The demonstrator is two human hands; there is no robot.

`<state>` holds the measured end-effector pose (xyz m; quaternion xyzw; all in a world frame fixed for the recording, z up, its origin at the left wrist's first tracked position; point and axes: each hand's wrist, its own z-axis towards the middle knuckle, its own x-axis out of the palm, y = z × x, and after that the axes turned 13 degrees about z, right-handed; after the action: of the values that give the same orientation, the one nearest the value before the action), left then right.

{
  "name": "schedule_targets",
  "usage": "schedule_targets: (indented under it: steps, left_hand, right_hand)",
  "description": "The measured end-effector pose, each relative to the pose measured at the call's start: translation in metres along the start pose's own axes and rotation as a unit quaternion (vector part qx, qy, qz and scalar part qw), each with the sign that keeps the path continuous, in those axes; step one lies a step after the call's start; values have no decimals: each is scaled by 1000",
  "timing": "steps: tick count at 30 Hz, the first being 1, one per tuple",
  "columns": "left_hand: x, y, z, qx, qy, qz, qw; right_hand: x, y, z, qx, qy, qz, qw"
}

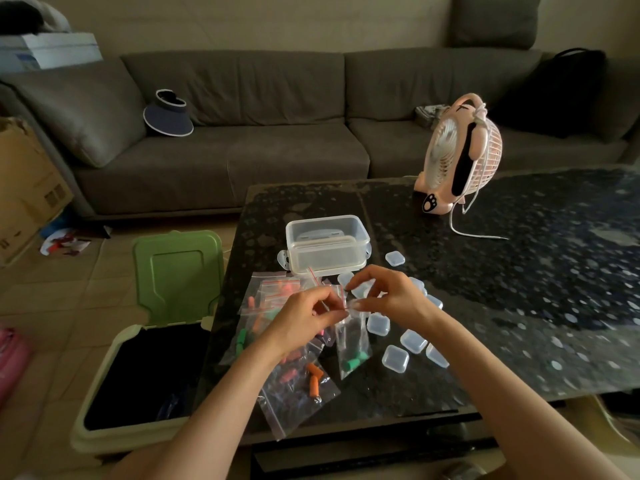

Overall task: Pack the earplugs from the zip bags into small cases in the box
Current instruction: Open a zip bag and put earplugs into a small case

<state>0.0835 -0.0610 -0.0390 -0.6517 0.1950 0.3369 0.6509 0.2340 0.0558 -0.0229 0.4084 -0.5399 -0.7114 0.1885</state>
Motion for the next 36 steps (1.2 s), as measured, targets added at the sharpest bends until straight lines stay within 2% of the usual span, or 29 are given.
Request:
schedule_targets:
  steps: [2,4,9,11,16,22,26,29,33,36]
  left_hand:
    - [1,2,-4,-42,31,-104,993]
    - [4,5,-9,-81,50,-157,983]
    - [13,16,-16,-145,42,-246,958]
    - [16,19,-17,-168,25,-311,935]
    - [18,12,-14,-233,-5,-475,848]
    - [24,11,-15,-301,2,-532,791]
    - [25,7,-16,-318,0,-546,775]
    - [25,8,-16,-321,-1,-543,776]
    - [25,6,-16,-321,-5,-515,795]
    - [27,3,-17,-344,-1,-452,823]
  right_hand:
    - [-1,-5,-4,0,-34,-37,999]
    - [-4,-13,-10,14,-34,-105,994]
    - [-6,-34,-29,88,65,-200,974]
    - [-1,-34,-34,81,86,-193,974]
    - [6,-38,-40,78,89,-216,969]
    - [8,-35,-45,86,93,-231,965]
    - [19,-39,-44,104,97,-272,952]
    - [21,-41,-43,90,66,-271,956]
    - [12,-35,-43,46,-10,-218,975]
    - [2,-28,-41,36,-54,-173,983]
